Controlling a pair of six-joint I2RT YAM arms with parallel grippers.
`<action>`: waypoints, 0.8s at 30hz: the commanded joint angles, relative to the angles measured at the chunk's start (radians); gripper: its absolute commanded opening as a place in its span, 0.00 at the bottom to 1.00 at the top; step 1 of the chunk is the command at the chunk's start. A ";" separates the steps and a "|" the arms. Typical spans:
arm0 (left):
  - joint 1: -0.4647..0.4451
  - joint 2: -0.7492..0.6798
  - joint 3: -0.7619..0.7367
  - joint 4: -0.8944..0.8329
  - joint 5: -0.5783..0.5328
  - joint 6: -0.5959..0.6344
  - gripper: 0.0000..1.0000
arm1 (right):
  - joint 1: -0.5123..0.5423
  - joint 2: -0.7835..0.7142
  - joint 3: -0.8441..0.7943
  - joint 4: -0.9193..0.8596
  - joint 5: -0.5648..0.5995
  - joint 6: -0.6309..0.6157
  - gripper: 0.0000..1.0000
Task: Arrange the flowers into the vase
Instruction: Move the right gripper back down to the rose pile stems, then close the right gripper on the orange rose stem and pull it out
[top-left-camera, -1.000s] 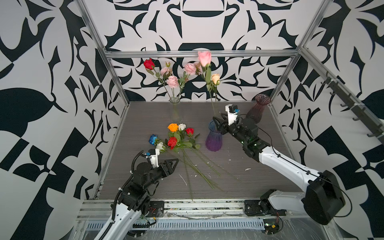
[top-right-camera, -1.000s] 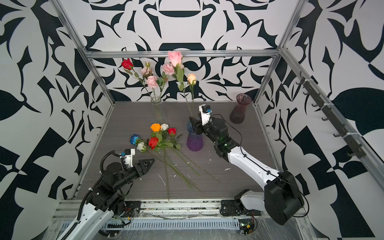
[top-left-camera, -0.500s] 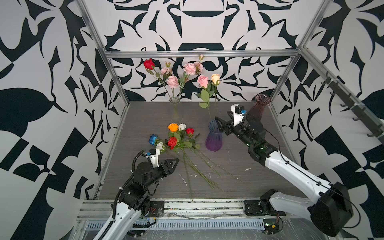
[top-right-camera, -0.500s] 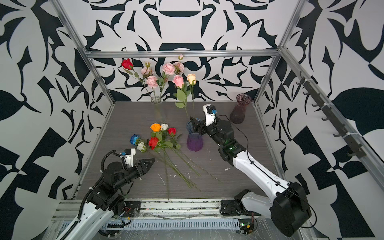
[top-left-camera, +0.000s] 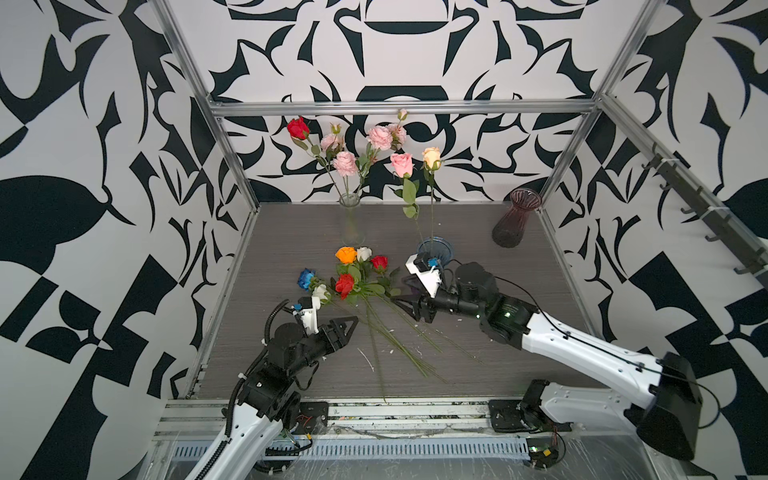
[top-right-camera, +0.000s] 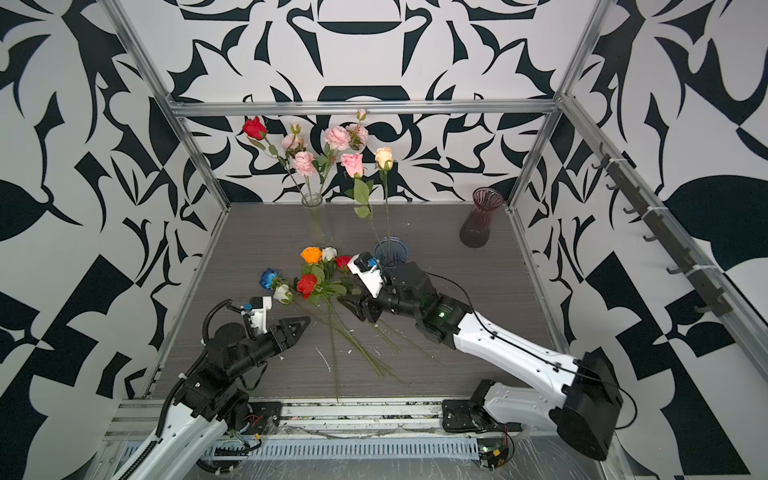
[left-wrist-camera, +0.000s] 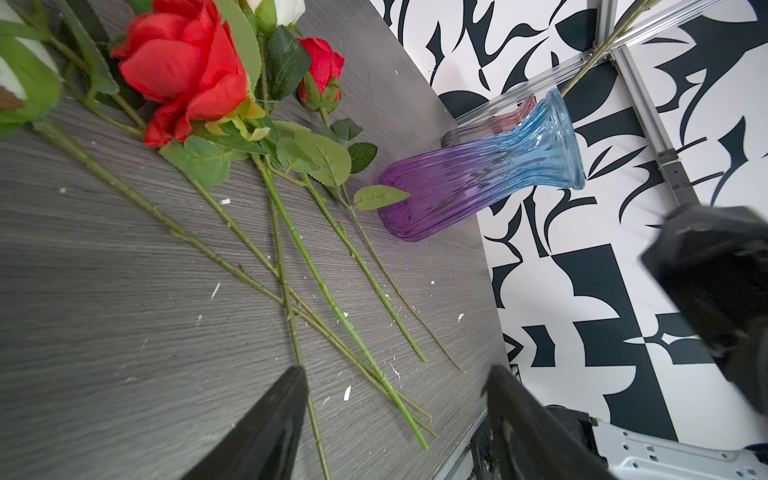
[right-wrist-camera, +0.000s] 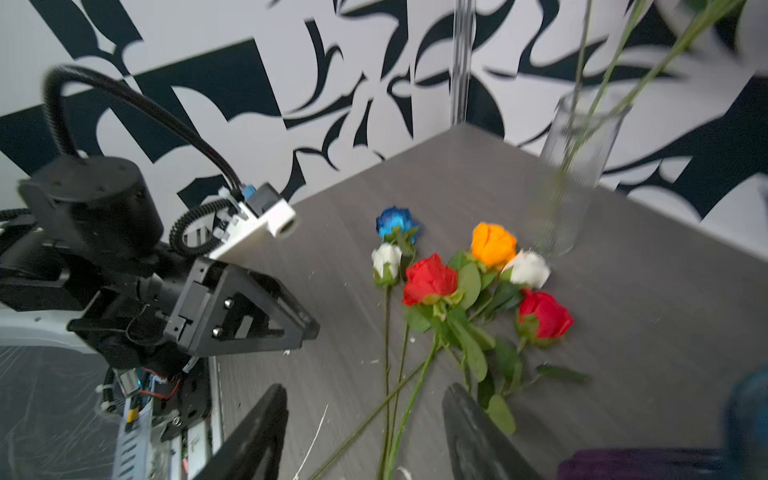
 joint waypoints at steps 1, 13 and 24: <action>0.004 -0.007 -0.012 0.022 0.013 -0.004 0.73 | 0.025 0.105 0.083 -0.138 0.044 0.121 0.63; 0.007 -0.052 -0.015 -0.012 0.002 -0.005 0.73 | 0.044 0.632 0.425 -0.357 0.080 0.195 0.52; 0.009 -0.062 -0.015 -0.017 0.004 -0.001 0.73 | 0.044 0.791 0.522 -0.430 0.140 0.184 0.45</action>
